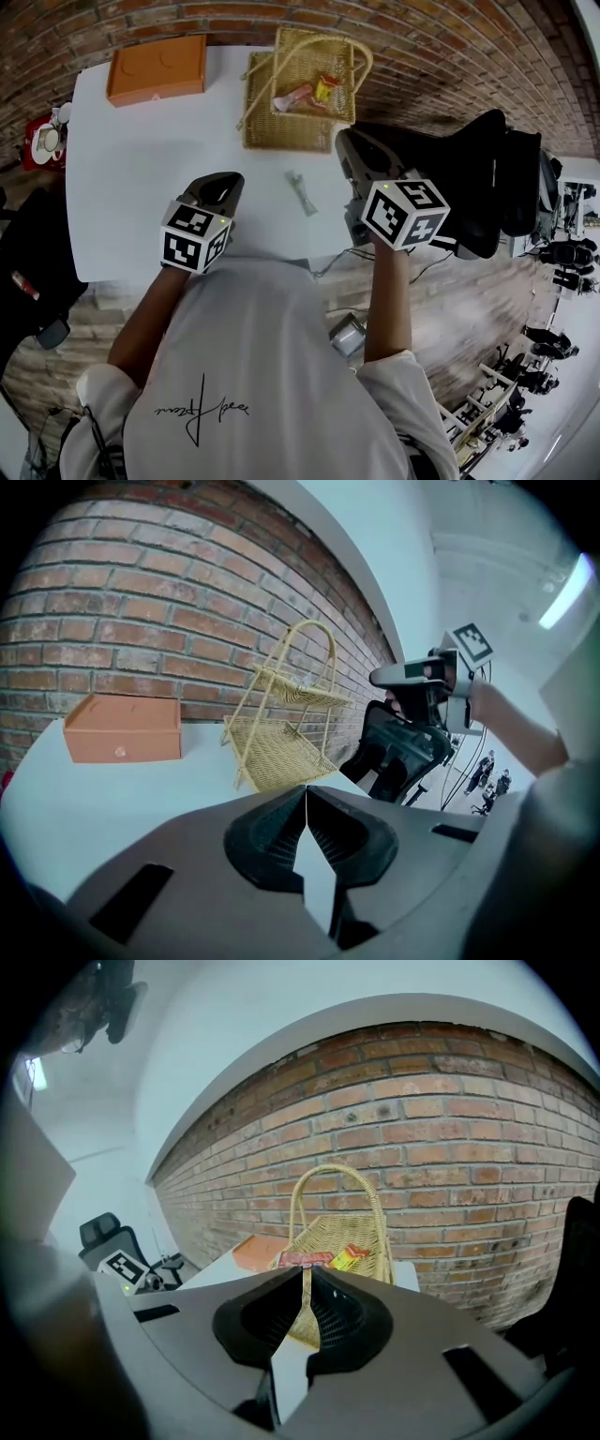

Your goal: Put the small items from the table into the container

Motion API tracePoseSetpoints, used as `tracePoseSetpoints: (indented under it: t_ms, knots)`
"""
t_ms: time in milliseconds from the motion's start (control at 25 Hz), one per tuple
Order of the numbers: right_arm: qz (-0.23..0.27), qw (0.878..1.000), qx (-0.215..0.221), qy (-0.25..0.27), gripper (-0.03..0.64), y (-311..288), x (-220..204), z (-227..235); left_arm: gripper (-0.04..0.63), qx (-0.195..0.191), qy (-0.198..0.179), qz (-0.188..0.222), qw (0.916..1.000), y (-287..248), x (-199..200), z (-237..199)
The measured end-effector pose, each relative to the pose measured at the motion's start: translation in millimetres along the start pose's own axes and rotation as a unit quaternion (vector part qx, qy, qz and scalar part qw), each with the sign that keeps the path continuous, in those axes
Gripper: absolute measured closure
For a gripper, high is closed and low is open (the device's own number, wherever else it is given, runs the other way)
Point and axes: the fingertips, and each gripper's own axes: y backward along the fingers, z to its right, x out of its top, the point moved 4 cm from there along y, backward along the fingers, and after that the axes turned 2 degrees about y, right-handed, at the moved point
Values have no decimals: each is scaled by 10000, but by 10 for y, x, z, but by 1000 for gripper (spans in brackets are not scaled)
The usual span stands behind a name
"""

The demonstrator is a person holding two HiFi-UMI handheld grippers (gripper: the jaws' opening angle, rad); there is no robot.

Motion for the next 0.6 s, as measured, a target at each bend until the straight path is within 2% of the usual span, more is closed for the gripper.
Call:
tracePoseSetpoints:
  t_ms: [600]
  knots:
    - [27,9993,-4,-376,594,227,-344,-107,584,-329,-309,236,9987,70,250,239]
